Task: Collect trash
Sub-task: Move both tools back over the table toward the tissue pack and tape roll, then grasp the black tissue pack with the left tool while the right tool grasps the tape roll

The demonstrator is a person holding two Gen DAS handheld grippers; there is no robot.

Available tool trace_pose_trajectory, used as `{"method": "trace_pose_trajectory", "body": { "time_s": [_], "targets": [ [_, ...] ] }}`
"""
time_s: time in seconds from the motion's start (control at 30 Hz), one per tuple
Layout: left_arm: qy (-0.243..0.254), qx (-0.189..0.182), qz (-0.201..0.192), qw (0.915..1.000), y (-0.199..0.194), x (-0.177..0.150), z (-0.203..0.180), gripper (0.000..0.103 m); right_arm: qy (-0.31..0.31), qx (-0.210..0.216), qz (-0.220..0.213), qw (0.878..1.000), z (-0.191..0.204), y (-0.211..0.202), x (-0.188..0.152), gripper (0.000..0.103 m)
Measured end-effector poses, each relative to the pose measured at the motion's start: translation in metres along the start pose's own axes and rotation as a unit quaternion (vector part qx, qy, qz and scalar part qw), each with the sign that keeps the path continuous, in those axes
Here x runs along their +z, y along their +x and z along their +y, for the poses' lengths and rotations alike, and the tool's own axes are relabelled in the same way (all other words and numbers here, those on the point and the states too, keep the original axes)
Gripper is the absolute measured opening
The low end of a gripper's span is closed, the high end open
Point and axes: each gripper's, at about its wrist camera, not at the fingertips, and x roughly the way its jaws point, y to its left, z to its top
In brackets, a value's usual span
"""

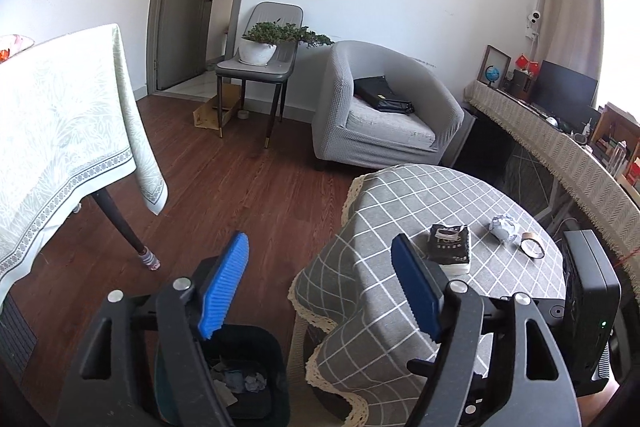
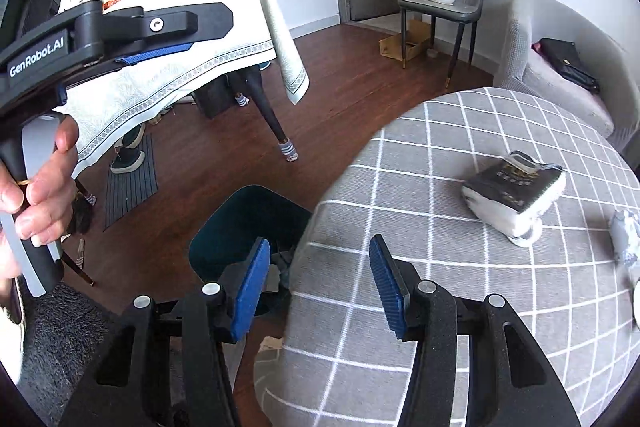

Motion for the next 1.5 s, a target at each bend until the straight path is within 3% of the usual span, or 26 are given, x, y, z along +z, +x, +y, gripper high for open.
{"method": "trace_pose_trajectory", "body": {
  "time_s": [0.3, 0.57, 0.63, 0.77, 0.9, 1.3, 1.43, 1.5],
  "targets": [
    [-0.001, -0.042, 0.028, 0.9987, 0.035, -0.003, -0.047, 0.082, 0.041, -0.036, -0.026, 0.998, -0.057, -0.042, -0.024, 0.053],
    [0.004, -0.066, 0.064, 0.9957, 0.073, -0.013, -0.084, 0.088, 0.082, -0.073, -0.037, 0.993, -0.104, -0.066, -0.048, 0.061],
    [0.013, -0.071, 0.075, 0.9946, 0.084, -0.017, -0.095, 0.089, 0.090, -0.078, -0.041, 0.992, -0.114, -0.071, -0.054, 0.067],
    [0.026, -0.080, 0.094, 0.9920, 0.105, -0.023, -0.115, 0.090, 0.100, -0.096, -0.040, 0.990, -0.133, -0.079, -0.069, 0.068],
    [0.013, -0.084, 0.110, 0.9903, 0.123, -0.029, -0.121, 0.090, 0.119, -0.109, -0.043, 0.986, -0.158, -0.085, -0.079, 0.076],
    [-0.018, -0.090, 0.132, 0.9870, 0.152, -0.034, -0.123, 0.090, 0.162, -0.135, -0.051, 0.976, -0.213, -0.109, -0.111, 0.079],
    [-0.023, -0.091, 0.129, 0.9872, 0.156, -0.034, -0.124, 0.087, 0.166, -0.138, -0.050, 0.975, -0.228, -0.115, -0.119, 0.079],
    [-0.028, -0.090, 0.127, 0.9874, 0.157, -0.033, -0.125, 0.079, 0.168, -0.137, -0.048, 0.975, -0.234, -0.116, -0.122, 0.079]
  ]
}}
